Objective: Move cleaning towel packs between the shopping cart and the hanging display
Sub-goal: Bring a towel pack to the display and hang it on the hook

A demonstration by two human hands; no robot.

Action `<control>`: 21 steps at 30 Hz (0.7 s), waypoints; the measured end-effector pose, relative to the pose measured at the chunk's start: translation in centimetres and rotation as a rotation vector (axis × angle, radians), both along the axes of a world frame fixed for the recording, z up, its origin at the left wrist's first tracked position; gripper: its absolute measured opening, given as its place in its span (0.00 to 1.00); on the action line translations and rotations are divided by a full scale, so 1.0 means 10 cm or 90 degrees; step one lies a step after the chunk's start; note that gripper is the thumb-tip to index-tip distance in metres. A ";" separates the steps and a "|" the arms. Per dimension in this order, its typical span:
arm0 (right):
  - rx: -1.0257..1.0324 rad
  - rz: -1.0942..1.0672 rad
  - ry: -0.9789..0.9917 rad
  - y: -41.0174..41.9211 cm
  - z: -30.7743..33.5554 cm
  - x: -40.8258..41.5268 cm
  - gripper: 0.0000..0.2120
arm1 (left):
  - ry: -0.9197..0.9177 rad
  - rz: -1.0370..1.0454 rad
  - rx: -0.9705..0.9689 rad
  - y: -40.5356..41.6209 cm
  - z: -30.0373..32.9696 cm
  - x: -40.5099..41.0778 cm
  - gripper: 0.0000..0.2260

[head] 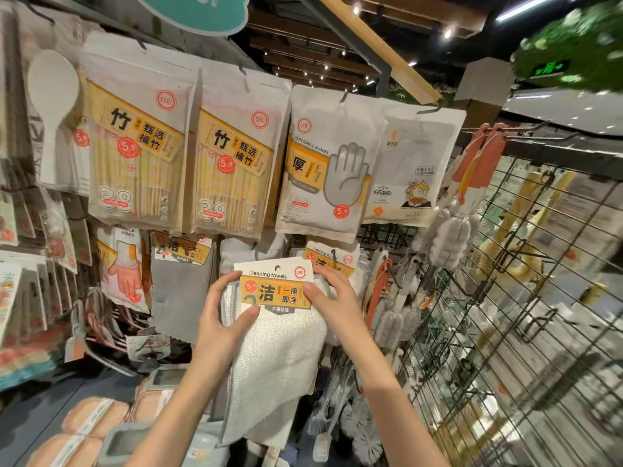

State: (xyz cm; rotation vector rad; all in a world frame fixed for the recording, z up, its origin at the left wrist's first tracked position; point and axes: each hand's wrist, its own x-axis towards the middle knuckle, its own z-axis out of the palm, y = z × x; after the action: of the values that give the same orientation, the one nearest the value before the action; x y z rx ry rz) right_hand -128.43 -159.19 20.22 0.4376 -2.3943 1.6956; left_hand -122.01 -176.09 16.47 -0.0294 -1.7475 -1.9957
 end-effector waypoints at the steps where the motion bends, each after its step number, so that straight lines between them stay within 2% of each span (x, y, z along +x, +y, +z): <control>1: 0.005 0.001 0.000 0.00 0.00 0.01 0.21 | 0.000 -0.002 0.005 0.02 -0.01 -0.01 0.22; 7: 0.020 -0.003 0.026 0.05 -0.02 0.08 0.23 | 0.002 0.017 0.019 0.08 -0.08 -0.05 0.24; 15: -0.102 0.014 -0.004 0.11 0.00 0.14 0.19 | -0.007 0.010 0.025 0.14 -0.08 -0.06 0.22; 21: -0.079 0.001 0.020 0.13 0.01 0.16 0.19 | -0.012 0.007 0.020 0.18 -0.04 -0.07 0.21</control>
State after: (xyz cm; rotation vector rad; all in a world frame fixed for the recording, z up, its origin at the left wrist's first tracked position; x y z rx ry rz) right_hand -126.84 -157.92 20.35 0.4433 -2.2516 1.8114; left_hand -122.71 -174.26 16.12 0.0087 -1.7247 -2.0210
